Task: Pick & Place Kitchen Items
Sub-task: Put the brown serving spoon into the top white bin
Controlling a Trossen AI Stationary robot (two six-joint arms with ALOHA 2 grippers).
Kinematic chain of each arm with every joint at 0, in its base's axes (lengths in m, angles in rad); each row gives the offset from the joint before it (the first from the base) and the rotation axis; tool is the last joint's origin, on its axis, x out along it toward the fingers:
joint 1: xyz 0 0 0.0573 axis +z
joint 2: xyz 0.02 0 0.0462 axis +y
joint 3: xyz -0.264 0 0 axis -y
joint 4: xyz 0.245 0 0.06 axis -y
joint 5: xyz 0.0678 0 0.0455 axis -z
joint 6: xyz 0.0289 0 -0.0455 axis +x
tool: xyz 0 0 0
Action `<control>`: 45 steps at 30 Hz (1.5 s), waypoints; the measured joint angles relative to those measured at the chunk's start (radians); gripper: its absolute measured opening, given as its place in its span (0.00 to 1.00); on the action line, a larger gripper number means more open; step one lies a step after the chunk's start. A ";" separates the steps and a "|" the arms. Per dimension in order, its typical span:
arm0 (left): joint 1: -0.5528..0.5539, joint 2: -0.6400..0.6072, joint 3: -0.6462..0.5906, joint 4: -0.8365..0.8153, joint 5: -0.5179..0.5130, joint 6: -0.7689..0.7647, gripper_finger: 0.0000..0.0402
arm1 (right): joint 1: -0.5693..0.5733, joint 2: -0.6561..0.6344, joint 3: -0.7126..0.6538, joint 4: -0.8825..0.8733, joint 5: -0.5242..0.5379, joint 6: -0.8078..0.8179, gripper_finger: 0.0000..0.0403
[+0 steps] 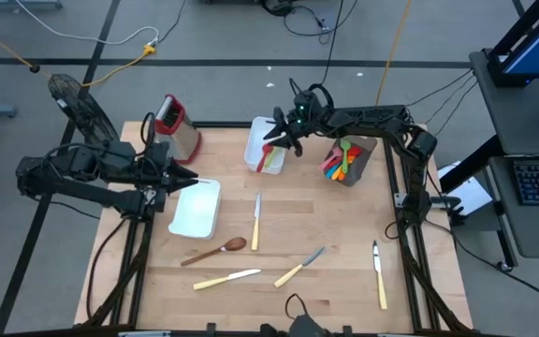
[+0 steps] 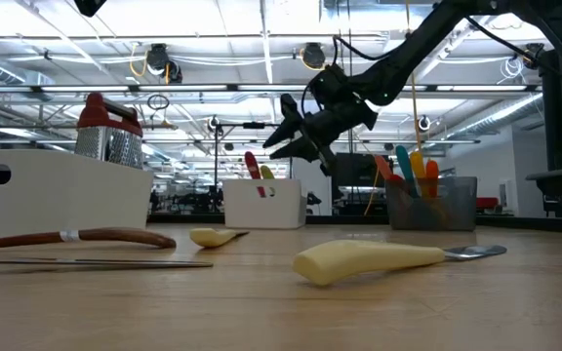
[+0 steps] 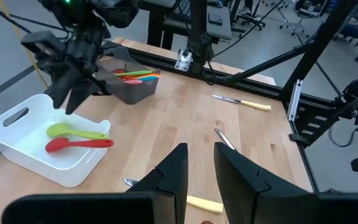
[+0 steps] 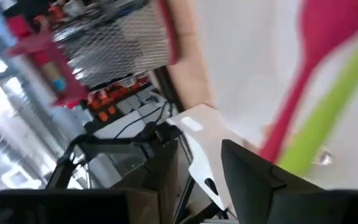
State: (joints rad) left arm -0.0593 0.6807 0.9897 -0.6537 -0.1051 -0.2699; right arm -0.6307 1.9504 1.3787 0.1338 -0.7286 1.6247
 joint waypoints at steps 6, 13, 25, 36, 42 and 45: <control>0.000 0.000 0.000 -0.001 0.002 0.020 0.20 | 0.039 -0.026 -0.001 0.197 -0.006 -0.073 0.25; -0.001 0.000 0.000 -0.002 0.063 0.026 0.20 | 0.143 -0.135 0.000 0.269 0.060 -0.310 0.09; -0.065 0.030 0.000 -0.015 0.211 0.040 0.20 | 0.406 -0.343 -0.001 0.195 0.374 -0.894 0.01; -0.188 0.161 0.000 -0.131 0.162 0.032 0.20 | 0.603 -0.468 -0.001 0.020 0.638 -1.180 0.01; -0.245 0.213 0.000 -0.215 0.156 -0.022 0.20 | 0.709 -0.538 -0.001 -0.182 0.881 -1.253 0.01; -0.276 0.235 0.000 -0.242 0.156 -0.064 0.20 | 0.741 -0.578 -0.001 -0.255 0.889 -1.253 0.01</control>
State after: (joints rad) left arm -0.3355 0.9159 0.9897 -0.8956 0.0509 -0.3342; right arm 0.1108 1.3726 1.3777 -0.1217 0.1602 0.3719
